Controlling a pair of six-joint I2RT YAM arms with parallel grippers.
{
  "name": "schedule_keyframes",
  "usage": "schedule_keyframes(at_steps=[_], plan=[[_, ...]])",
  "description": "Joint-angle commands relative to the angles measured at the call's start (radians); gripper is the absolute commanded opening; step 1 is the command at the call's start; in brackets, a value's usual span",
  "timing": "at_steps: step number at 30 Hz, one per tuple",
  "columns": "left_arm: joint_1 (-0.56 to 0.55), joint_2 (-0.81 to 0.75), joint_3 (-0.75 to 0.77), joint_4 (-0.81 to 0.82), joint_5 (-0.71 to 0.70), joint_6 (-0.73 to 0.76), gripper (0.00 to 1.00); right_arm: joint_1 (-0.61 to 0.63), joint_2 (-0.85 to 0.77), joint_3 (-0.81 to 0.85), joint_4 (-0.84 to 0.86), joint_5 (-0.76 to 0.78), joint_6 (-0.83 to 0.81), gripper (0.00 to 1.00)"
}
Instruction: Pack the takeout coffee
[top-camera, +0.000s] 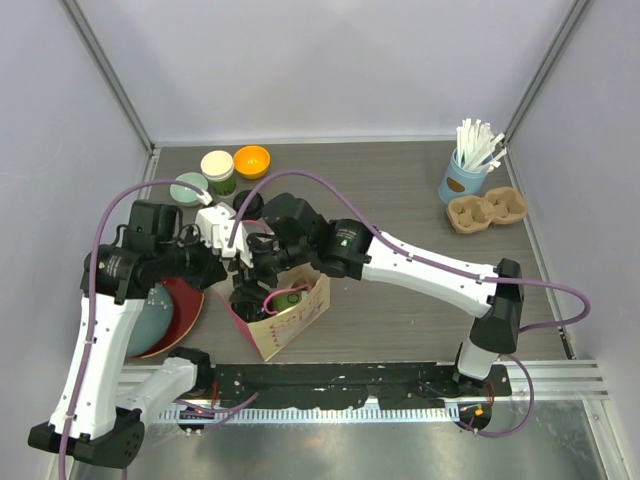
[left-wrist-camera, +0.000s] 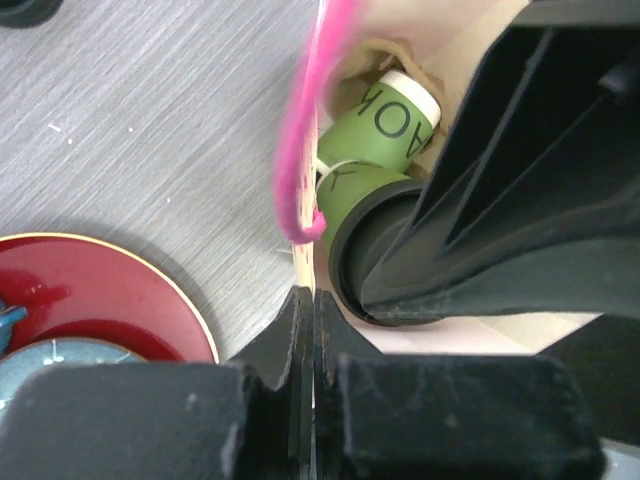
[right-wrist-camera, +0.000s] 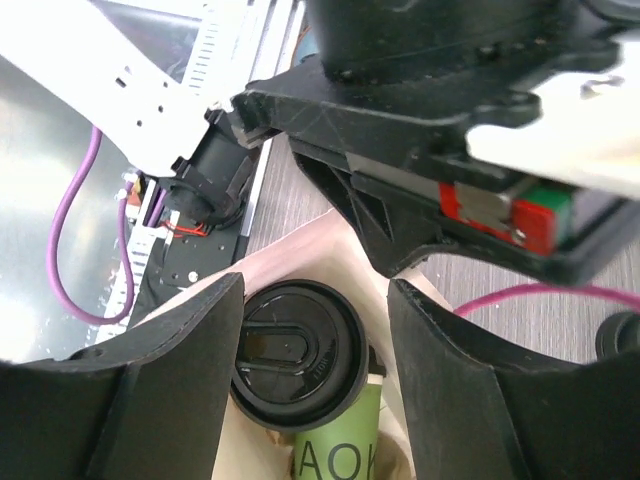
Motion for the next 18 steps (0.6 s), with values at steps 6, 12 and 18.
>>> schedule_keyframes(at_steps=[6,12,18], plan=[[-0.001,-0.007,0.007,-0.009,0.027,0.013,0.00,-0.004,-0.131,-0.021,0.178,0.208,0.125,0.66],[-0.003,-0.005,0.005,-0.003,0.025,0.013,0.00,-0.007,-0.197,-0.047,0.185,0.356,0.136,0.67],[-0.001,-0.005,0.013,-0.001,0.028,0.010,0.00,-0.030,-0.265,-0.090,0.202,0.632,0.185,0.68]])
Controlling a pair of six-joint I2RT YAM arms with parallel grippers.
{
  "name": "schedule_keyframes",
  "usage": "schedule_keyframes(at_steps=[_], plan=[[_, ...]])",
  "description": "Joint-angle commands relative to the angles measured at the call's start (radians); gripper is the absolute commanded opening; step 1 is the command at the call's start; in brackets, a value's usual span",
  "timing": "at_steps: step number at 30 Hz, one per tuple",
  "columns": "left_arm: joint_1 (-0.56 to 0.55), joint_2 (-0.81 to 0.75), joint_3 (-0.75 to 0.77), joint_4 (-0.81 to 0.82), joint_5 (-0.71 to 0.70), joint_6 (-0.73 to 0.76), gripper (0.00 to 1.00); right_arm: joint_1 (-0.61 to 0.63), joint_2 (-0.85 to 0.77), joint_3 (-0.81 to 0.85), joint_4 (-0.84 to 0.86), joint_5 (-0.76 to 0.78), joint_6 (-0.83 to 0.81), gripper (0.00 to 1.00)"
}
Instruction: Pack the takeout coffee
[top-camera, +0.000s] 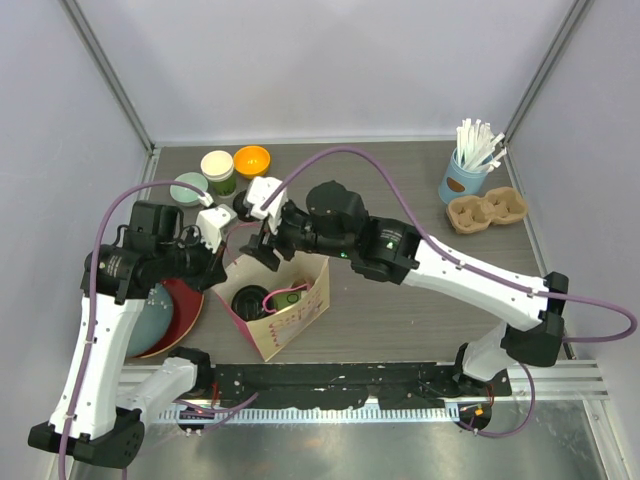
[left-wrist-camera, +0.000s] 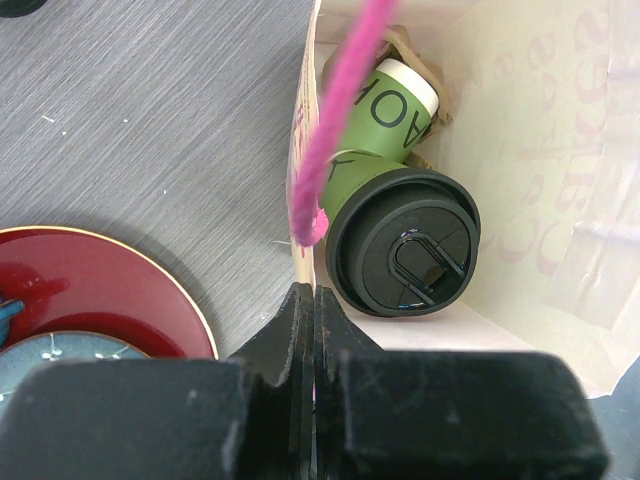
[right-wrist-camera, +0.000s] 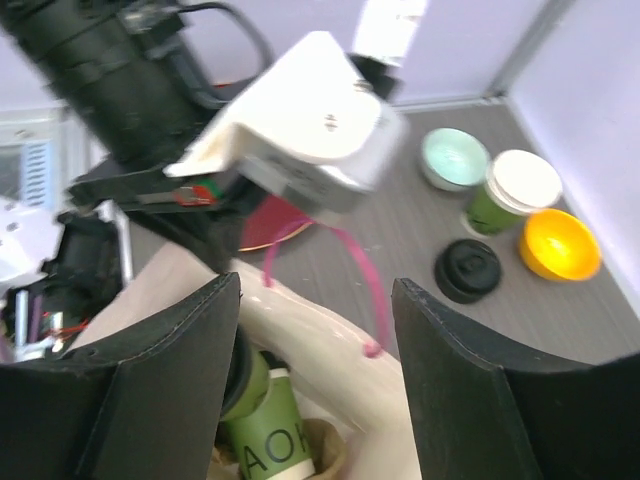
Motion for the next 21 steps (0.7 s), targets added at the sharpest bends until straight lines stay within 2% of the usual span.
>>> schedule_keyframes(at_steps=[1,4,7,15,21], plan=[[-0.003,-0.007,0.014,0.000,0.022,0.011,0.00,-0.030,-0.094,-0.023,0.066,0.270,0.062,0.68],[-0.003,-0.008,0.013,0.000,0.025,0.009,0.00,-0.053,-0.141,-0.063,0.076,0.370,0.100,0.70],[-0.003,-0.008,0.011,0.006,0.024,0.006,0.00,-0.121,-0.172,-0.100,0.075,0.401,0.168,0.72],[-0.003,-0.007,0.013,0.022,0.037,0.003,0.00,-0.512,-0.192,-0.193,0.012,0.307,0.369,0.73],[-0.001,0.004,0.019,0.029,0.053,0.005,0.00,-0.647,-0.146,-0.259,0.012,0.270,0.406,0.72]])
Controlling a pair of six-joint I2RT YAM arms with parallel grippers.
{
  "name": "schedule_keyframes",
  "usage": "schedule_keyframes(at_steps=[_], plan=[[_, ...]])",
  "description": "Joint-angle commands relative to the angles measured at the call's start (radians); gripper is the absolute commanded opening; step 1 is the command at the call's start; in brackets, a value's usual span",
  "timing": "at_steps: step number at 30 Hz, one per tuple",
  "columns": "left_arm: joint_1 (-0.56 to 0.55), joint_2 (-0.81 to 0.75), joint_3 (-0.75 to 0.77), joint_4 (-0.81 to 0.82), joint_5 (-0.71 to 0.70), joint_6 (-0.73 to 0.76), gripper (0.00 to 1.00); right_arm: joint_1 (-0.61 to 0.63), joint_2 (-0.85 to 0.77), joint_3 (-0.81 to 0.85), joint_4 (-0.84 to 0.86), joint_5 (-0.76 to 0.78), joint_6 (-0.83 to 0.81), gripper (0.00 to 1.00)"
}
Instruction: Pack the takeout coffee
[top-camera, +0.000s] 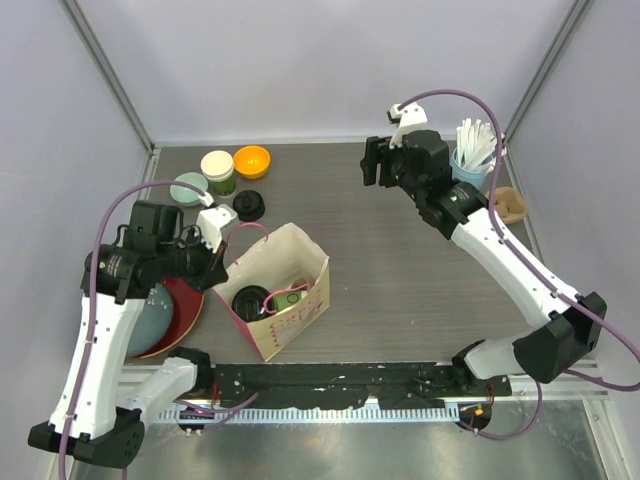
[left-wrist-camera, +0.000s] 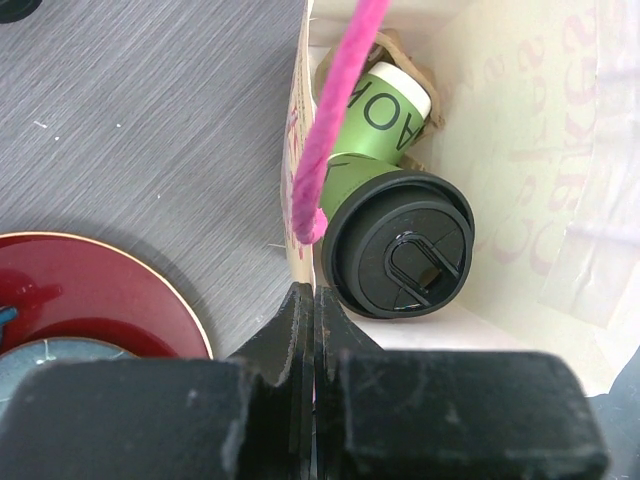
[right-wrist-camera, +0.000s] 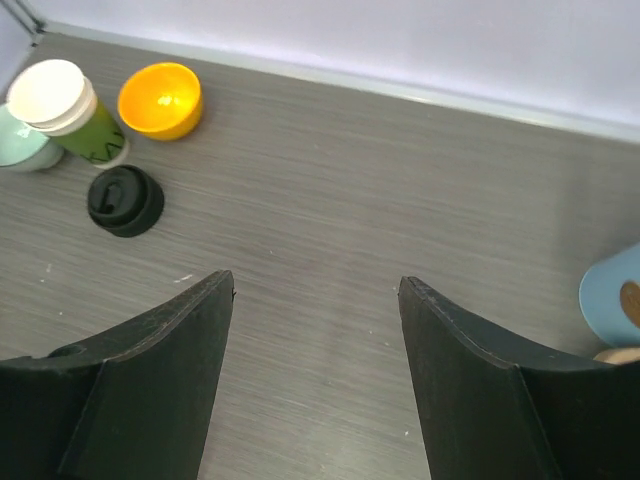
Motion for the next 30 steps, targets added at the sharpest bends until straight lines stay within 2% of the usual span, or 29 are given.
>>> schedule_keyframes(at_steps=[1,15,30], plan=[[-0.003,0.005,0.020,0.031,0.044,0.004,0.00,-0.054,0.032,-0.026,0.014,-0.040,0.062,0.72],[-0.024,0.071,0.062,0.077,0.087,0.009,0.00,-0.062,0.106,0.000,-0.003,-0.134,0.057,0.72],[-0.043,0.145,0.069,0.146,0.165,0.012,0.00,-0.062,0.074,0.010,-0.016,-0.241,0.065,0.72]])
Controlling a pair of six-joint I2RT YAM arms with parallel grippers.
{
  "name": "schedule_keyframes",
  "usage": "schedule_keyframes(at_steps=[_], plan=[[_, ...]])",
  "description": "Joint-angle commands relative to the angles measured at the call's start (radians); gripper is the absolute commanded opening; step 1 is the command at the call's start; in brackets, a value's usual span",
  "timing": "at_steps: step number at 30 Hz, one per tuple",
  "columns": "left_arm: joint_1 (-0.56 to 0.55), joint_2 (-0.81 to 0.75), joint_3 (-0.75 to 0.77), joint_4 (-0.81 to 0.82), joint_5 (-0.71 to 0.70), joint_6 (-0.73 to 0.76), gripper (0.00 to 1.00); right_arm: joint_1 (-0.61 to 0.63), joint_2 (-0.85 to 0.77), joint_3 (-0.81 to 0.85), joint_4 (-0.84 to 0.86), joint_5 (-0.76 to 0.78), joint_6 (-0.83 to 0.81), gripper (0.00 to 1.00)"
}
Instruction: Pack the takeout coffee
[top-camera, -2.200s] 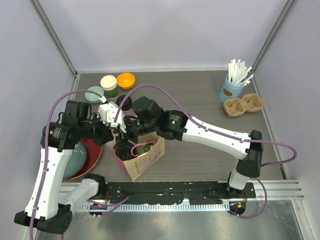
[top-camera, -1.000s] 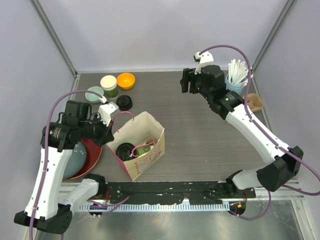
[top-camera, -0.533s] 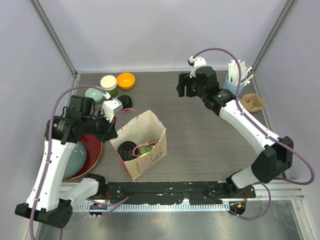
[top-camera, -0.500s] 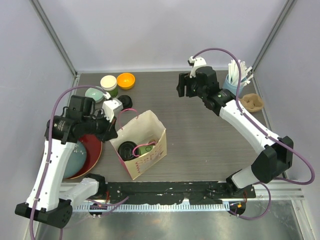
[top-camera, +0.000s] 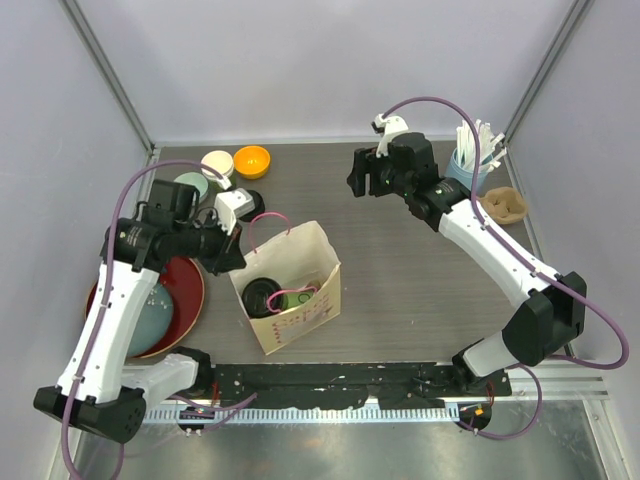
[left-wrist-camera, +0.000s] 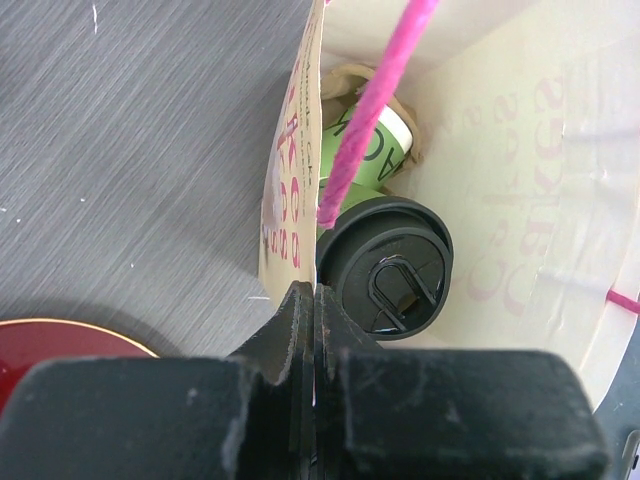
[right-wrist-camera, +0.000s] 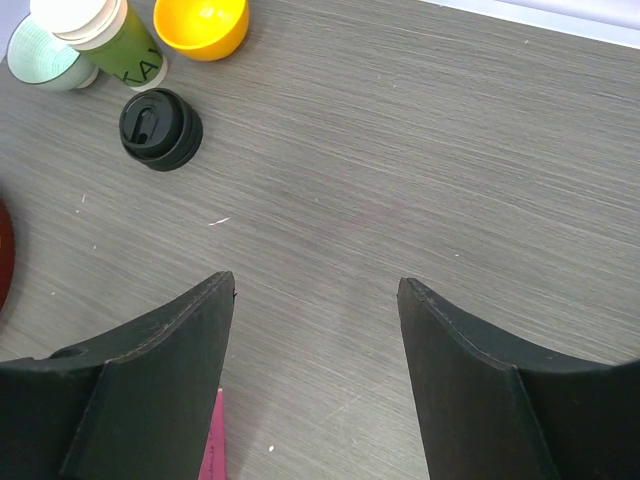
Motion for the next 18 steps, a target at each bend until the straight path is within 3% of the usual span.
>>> schedule_keyframes(at_steps=[1,10,18], plan=[[-0.011,0.020,0.031,0.066,0.050,0.009,0.00,0.001,-0.040,0.044,0.006,-0.053,0.016,0.72],[-0.025,0.071,0.059,0.078,0.055,0.006,0.00,0.020,-0.086,0.047,0.030,-0.168,-0.001,0.72],[-0.026,0.091,0.085,0.058,0.040,0.013,0.00,0.083,-0.086,0.082,0.004,-0.179,-0.066,0.72]])
